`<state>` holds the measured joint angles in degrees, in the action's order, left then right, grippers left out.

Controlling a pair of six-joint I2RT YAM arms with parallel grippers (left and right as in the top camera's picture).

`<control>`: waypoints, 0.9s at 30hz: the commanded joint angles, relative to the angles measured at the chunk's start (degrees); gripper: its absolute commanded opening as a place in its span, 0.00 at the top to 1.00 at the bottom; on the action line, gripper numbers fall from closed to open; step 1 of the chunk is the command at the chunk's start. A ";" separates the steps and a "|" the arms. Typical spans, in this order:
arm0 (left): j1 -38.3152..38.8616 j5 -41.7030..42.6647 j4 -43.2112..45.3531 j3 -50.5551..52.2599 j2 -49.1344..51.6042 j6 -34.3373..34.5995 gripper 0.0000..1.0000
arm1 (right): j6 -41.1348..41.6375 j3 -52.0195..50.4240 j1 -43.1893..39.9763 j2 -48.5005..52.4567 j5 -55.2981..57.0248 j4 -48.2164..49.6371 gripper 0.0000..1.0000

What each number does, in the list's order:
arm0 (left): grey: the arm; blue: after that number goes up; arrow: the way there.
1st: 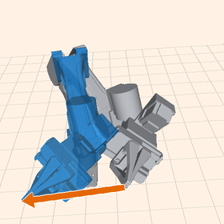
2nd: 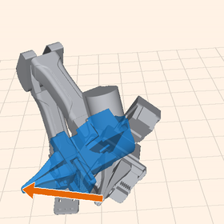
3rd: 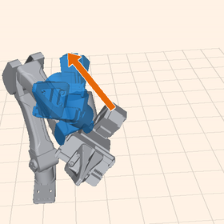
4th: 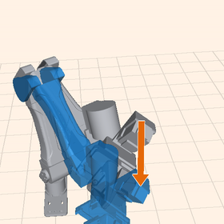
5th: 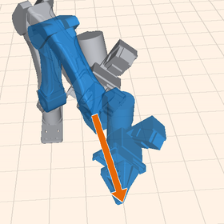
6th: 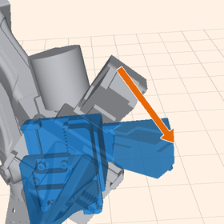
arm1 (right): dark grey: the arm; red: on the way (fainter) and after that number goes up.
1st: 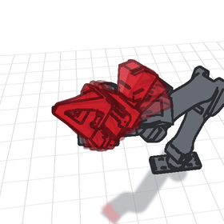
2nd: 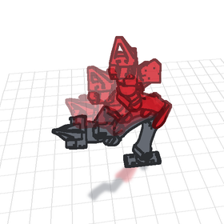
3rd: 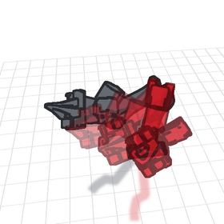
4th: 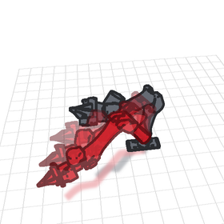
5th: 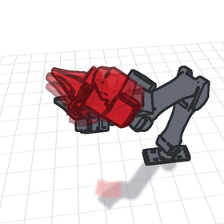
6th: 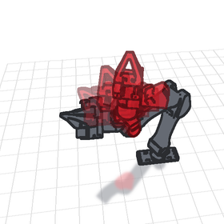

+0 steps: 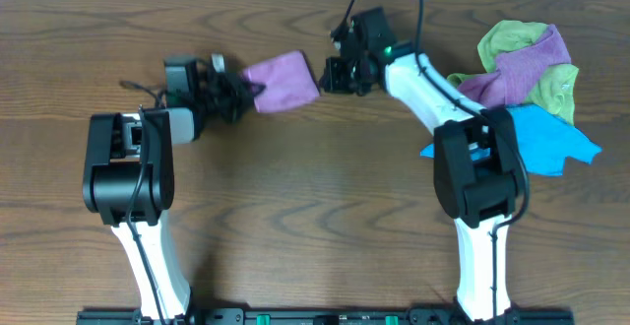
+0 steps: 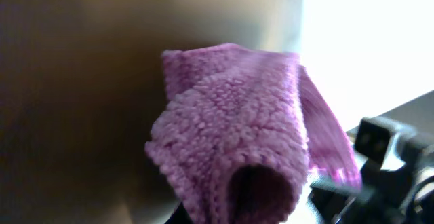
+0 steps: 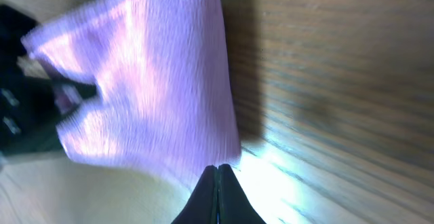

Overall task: Fold the cloth
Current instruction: 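Drag the folded towel with the left gripper to the far left corner, then set the towel down at the far left and open the left gripper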

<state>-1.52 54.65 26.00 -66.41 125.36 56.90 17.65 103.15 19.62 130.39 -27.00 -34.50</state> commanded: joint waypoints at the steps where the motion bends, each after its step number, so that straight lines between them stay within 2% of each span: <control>1: -2.01 -3.30 1.40 -8.66 -1.75 2.95 0.94 | -7.26 6.49 -0.20 0.17 3.63 -5.51 0.99; 6: -7.65 -10.97 -0.72 -16.48 -3.06 2.73 0.94 | -9.53 13.18 -0.20 -1.40 10.99 -14.73 0.99; 9: -12.28 -13.53 -8.11 -19.74 -3.06 -1.86 0.94 | -11.63 14.88 -0.48 -3.13 14.10 -18.05 0.99; 12: -16.37 -17.51 -15.21 -20.79 -3.06 -10.67 0.95 | -12.61 14.99 -0.52 -4.98 15.80 -19.82 0.99; 15: -18.82 -25.31 -18.97 -20.76 -3.02 -10.23 0.94 | -12.61 14.99 -0.52 -6.01 15.89 -20.76 0.99; 17: -20.06 -29.94 -18.60 -20.76 -2.86 -5.57 0.94 | -12.59 14.99 -0.37 -6.23 15.89 -21.24 0.99; 23: -20.74 -37.59 -14.86 -20.76 -2.84 21.42 0.94 | -11.89 14.97 0.72 -6.23 15.89 -22.34 0.99; 27: -19.04 -39.80 -7.02 -20.76 -1.57 27.63 0.94 | -10.82 14.97 2.08 -6.23 15.93 -22.32 0.99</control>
<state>-21.89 18.61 16.23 -86.28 123.48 74.96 6.33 117.05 20.25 125.49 -11.51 -56.64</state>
